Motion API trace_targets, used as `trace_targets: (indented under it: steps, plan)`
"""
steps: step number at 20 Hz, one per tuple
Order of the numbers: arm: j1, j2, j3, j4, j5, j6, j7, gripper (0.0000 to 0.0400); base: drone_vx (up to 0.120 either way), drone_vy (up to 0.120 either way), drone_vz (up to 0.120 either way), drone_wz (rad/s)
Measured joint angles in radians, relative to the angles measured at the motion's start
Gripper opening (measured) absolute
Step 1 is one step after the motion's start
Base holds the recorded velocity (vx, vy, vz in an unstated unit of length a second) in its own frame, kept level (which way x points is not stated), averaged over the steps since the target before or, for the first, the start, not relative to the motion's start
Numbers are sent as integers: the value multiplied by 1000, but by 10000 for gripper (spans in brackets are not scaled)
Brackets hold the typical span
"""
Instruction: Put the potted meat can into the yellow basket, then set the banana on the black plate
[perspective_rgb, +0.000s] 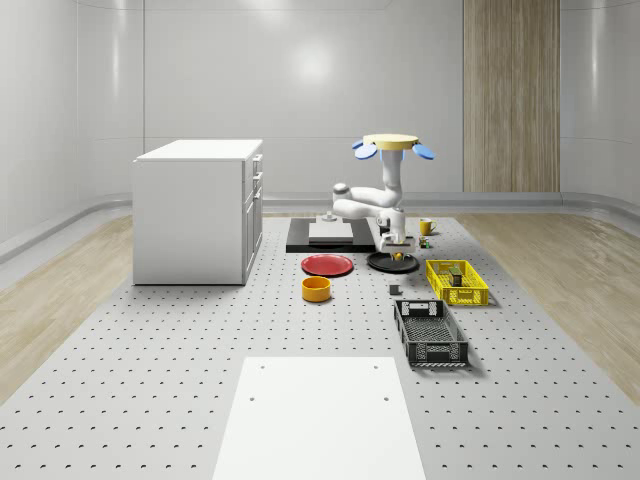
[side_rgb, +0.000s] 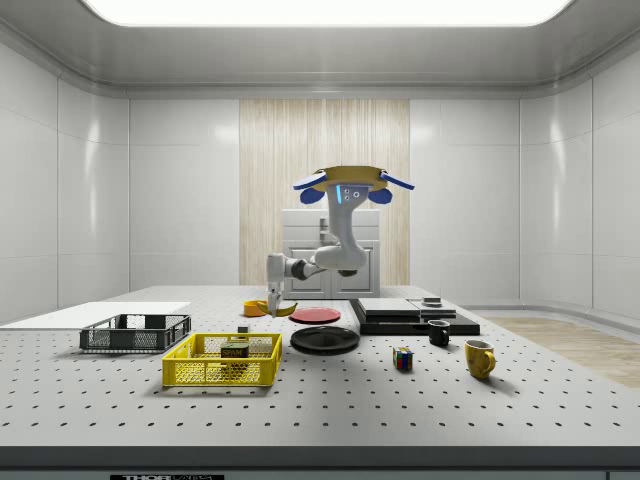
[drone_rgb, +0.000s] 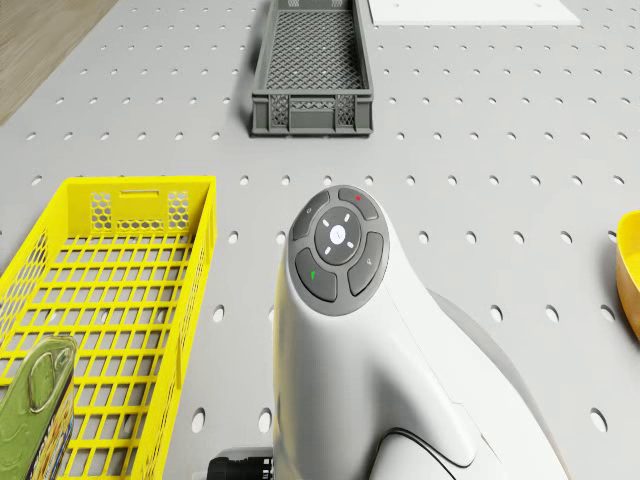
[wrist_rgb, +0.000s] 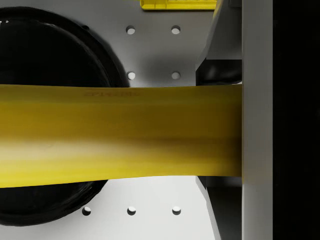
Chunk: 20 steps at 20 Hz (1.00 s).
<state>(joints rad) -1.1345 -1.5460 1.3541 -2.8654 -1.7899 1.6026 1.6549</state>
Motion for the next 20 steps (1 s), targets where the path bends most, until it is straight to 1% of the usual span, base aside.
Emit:
trace_targets:
  steps: [2, 7, 9, 14, 16, 20]
  plan:
    - [0, -1, 0, 0, 0, 1, 0, 190, -120, 0, -120, 0]
    - [-1, -2, 0, 0, 1, 2, 0, 190, -120, 0, -8, 0]
    - [-1, -3, 0, 0, 1, 3, 1, 190, -120, 0, -120, 0]
    - [-1, -4, 1, 0, 2, 4, 1, 190, -120, 0, 0, 0]
    - [-1, -5, 1, 0, 2, 4, 1, 190, -120, 0, -120, 0]
    - [-1, -6, 1, 0, 2, 5, 1, 190, -120, 0, 0, 0]
